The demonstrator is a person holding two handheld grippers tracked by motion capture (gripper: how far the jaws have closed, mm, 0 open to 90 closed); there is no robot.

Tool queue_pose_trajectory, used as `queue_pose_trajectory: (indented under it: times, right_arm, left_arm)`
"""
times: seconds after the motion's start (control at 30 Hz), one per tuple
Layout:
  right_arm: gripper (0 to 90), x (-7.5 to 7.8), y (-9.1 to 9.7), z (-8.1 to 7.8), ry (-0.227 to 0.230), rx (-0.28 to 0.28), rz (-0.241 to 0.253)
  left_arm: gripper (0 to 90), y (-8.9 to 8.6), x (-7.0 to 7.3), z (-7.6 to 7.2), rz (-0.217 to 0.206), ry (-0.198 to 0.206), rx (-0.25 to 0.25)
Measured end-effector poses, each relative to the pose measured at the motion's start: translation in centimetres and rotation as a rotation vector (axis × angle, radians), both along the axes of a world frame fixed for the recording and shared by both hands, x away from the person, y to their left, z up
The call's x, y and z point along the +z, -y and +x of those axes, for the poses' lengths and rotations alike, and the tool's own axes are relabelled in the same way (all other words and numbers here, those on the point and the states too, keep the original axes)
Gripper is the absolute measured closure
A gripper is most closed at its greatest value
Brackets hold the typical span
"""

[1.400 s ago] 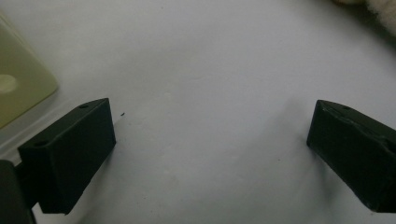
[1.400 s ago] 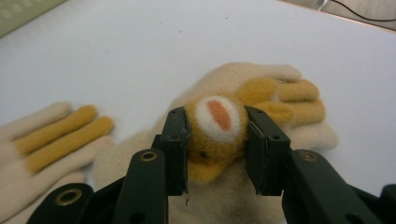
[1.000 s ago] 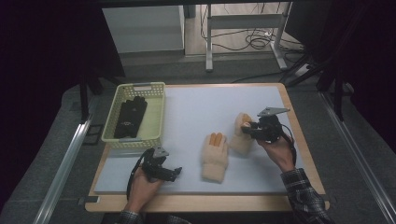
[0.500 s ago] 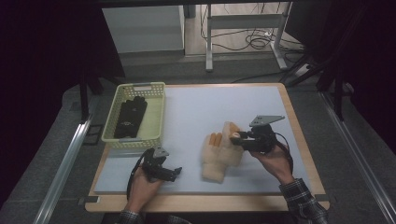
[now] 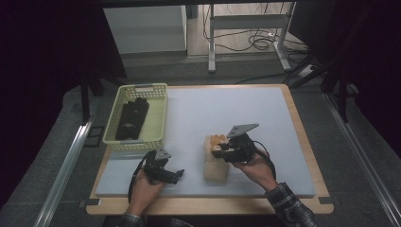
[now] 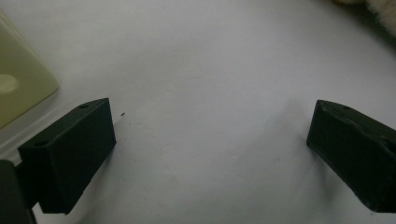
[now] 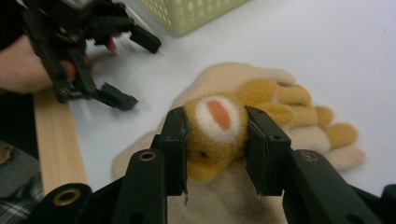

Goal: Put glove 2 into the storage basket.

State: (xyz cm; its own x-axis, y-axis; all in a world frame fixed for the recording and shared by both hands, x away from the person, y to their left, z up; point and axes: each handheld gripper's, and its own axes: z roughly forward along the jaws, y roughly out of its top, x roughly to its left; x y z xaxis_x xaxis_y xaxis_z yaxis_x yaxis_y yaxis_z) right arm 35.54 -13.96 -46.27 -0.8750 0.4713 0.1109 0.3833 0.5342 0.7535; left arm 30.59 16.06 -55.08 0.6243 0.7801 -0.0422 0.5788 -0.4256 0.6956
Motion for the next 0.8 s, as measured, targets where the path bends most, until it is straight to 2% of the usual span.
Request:
queue_pose_trajectory:
  times: [0.13, 0.27, 0.47, 0.6, 0.8]
  right_arm:
    - [59.6, -1.4, -0.3, 0.0, 0.015, -0.015, -0.046]
    - [53.0, -2.6, -0.4, -0.2, 0.022, -0.022, -0.076]
    - [43.5, -4.2, -0.5, -0.3, 0.018, -0.034, -0.084]
    - [36.8, -4.0, -0.4, -0.4, 0.024, -0.04, -0.085]
    - [34.6, -2.6, 0.8, -0.6, 0.05, -0.059, -0.072]
  left_arm:
    - [1.2, 0.0, 0.0, 0.0, 0.002, -0.001, -0.003]
    - [1.2, 0.0, 0.0, 0.0, 0.003, -0.003, -0.003]
    - [1.2, 0.0, 0.0, 0.0, 0.003, -0.003, -0.003]
    - [1.2, 0.0, 0.0, 0.0, 0.001, -0.003, -0.001]
    - [1.2, 0.0, 0.0, 0.0, 0.001, -0.002, 0.0]
